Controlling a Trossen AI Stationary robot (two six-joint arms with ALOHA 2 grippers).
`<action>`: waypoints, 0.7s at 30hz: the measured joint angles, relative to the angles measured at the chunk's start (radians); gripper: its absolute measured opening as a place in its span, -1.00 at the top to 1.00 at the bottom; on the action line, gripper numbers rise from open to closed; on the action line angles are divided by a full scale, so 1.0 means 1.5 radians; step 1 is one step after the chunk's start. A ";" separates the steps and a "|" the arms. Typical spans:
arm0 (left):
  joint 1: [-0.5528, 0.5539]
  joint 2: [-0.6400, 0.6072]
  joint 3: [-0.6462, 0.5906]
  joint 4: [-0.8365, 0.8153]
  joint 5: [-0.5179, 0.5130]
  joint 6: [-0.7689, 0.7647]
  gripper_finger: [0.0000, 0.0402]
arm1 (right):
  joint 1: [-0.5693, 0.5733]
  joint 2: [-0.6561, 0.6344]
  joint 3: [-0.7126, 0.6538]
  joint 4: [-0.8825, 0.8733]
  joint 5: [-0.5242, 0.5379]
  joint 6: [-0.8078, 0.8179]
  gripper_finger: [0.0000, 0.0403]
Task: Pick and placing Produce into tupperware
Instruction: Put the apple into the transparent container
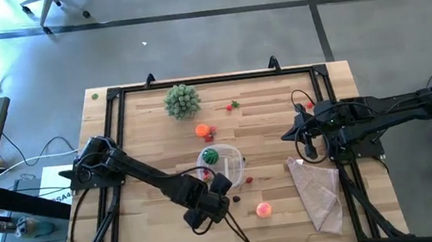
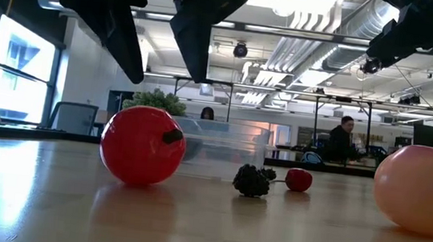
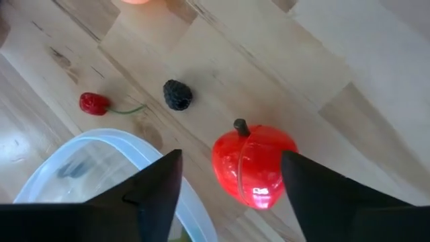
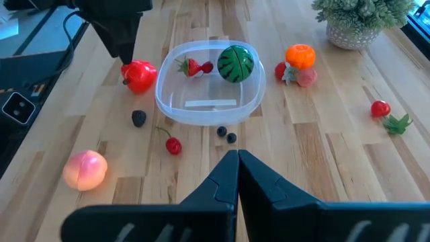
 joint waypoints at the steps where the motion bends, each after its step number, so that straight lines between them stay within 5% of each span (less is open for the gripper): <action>1: 0.000 0.000 0.000 0.000 0.007 -0.004 -0.30 | 0.000 0.000 0.000 0.000 0.000 0.000 1.00; 11: 0.000 0.045 0.000 -0.001 0.033 -0.013 -0.72 | 0.000 0.000 0.000 -0.001 0.000 0.000 1.00; 21: 0.000 0.075 -0.001 -0.005 0.015 -0.013 -0.90 | 0.000 0.000 0.000 0.000 0.000 0.000 1.00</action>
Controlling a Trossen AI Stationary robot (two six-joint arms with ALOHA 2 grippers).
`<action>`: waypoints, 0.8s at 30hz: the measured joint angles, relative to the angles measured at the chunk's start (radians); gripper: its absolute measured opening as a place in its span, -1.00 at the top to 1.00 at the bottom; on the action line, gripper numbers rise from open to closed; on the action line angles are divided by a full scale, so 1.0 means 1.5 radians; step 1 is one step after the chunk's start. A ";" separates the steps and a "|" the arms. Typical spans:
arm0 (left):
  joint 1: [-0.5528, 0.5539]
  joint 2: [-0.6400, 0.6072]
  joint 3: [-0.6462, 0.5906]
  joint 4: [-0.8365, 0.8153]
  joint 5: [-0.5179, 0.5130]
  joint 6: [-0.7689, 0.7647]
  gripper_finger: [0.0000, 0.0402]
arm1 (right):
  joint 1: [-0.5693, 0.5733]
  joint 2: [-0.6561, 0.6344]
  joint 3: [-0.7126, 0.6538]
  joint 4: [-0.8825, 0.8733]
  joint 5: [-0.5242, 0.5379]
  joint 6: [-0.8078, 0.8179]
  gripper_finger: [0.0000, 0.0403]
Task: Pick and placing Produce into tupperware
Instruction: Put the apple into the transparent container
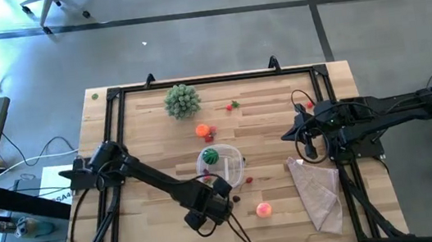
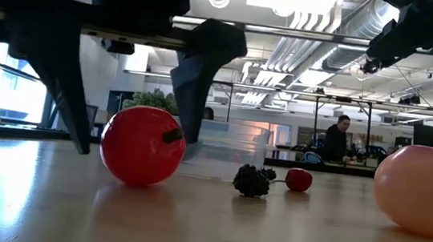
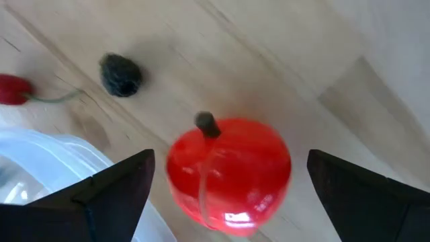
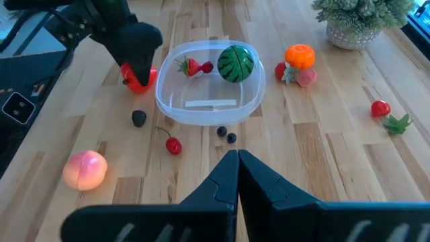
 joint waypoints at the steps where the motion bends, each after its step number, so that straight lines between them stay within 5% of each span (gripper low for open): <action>1: 0.000 0.001 0.001 0.007 0.002 0.000 -0.91 | 0.000 0.000 0.000 0.000 0.000 0.000 1.00; 24: 0.000 0.031 0.001 0.011 0.024 0.002 -0.90 | 0.000 0.000 0.000 0.000 0.000 0.000 1.00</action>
